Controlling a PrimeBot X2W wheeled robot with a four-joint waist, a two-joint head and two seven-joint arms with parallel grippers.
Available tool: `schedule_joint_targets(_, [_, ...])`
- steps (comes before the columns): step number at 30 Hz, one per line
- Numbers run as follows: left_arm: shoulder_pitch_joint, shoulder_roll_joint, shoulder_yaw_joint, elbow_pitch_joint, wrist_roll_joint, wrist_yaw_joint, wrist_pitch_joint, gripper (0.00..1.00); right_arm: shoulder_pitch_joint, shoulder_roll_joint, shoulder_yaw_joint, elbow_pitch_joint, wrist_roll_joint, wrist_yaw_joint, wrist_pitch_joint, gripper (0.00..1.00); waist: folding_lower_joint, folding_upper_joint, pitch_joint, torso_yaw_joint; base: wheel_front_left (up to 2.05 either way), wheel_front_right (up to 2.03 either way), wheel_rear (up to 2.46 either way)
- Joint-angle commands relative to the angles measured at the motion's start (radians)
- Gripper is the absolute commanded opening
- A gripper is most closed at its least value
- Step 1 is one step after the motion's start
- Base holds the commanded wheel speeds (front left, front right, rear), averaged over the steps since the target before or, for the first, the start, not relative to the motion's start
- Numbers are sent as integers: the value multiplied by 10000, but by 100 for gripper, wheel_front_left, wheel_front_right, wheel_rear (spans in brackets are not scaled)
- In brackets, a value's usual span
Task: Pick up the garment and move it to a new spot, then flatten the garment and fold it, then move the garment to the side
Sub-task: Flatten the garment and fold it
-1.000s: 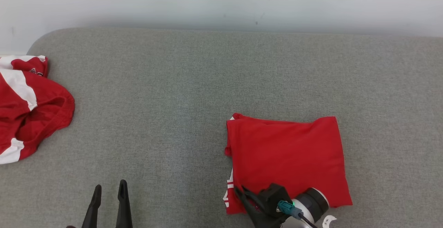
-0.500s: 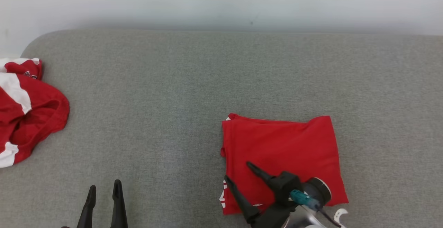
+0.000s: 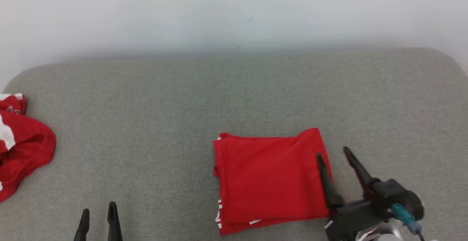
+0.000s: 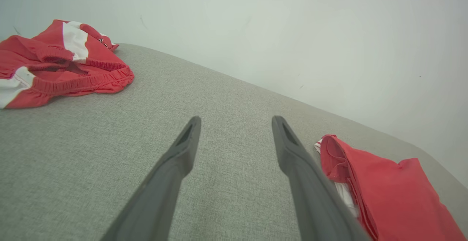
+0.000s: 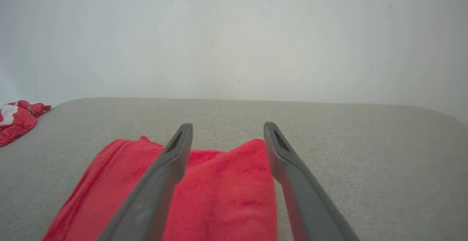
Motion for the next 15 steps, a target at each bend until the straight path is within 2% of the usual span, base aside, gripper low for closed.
schedule_joint_targets(1, [152,-31,62,37,48,10,-32,100,140,-1,-182,48,-185,-28,-114,100,2,0,-355,-341,0,0,0])
schedule_joint_targets(9, [353,-70,395,-219,888,10,-32,100,567,0,-1371,329,-678,-28,-586,100,2,0,-835,-606,0,0,0])
schedule_joint_targets(15, [527,-104,641,-266,1205,10,-32,100,827,0,-1319,624,-797,-28,-717,100,2,0,-1017,-621,0,0,0])
